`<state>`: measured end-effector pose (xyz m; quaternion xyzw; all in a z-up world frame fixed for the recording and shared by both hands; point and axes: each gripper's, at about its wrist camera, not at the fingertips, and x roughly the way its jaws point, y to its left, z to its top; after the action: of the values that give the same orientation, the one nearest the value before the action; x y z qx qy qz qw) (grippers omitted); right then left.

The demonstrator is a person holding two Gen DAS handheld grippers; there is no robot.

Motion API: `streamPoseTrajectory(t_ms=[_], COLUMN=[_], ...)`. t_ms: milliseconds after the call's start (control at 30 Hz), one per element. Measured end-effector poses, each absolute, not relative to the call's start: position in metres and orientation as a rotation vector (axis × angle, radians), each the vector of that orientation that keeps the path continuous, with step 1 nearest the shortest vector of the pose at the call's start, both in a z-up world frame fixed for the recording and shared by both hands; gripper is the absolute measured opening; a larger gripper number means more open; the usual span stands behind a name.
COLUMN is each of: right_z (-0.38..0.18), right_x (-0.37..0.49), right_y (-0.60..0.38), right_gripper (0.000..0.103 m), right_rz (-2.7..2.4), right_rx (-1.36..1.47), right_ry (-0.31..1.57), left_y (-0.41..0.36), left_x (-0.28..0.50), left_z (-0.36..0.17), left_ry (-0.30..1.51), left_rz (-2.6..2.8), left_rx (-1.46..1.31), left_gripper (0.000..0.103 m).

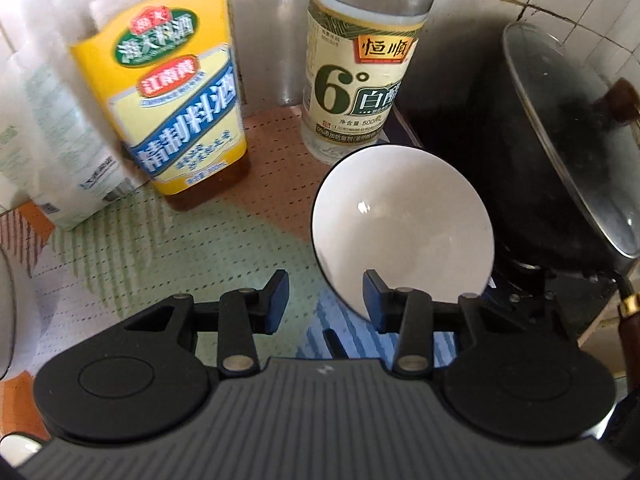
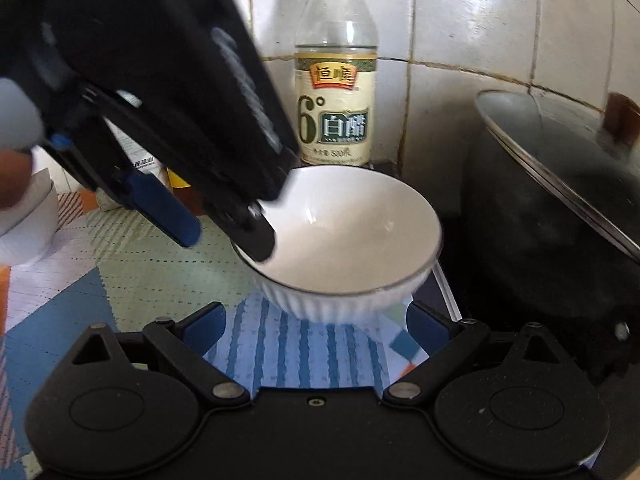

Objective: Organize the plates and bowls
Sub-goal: 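Close the left gripper on the rim of the third bowl, then carry the third bowl with the left gripper over the bowl stack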

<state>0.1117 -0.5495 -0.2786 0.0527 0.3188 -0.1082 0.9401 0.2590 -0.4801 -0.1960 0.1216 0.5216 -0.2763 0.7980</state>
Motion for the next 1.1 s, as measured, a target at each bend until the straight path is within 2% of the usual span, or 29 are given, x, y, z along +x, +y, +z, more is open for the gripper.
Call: streamPoseTrajectory(t_ms=[233,367,500,567,1100], right_z=[-0.280,-0.282,-0.284,-0.285,-0.277], right_x=[0.123,0.127,0.126,0.126,0.121], right_y=[-0.559,-0.560,-0.563,-0.567,-0.575], right_gripper=[0.099,0.099,0.099,0.099,0.094], right_rz=[-0.235,-0.239,-0.236,-0.231,-0.198], right_rx=[0.167,0.167,0.195,0.221,0.268], right_ry=[0.664,0.666,0.641,0.629,0.620], left_y=[-0.490,-0.492,-0.491,-0.491,-0.485], left_x=[0.271,0.273,0.278,0.279,0.248], left_z=[-0.212,-0.217,-0.221,-0.223,-0.203], left_ry=[1.144,1.146,1.167,1.170,1.132], left_rz=[-0.582,-0.587,-0.574,-0.589,-0.575], left_rx=[0.256,0.257,0.223,0.210,0.329], left_gripper=[0.036,0.025,0.024,0.016,0.015])
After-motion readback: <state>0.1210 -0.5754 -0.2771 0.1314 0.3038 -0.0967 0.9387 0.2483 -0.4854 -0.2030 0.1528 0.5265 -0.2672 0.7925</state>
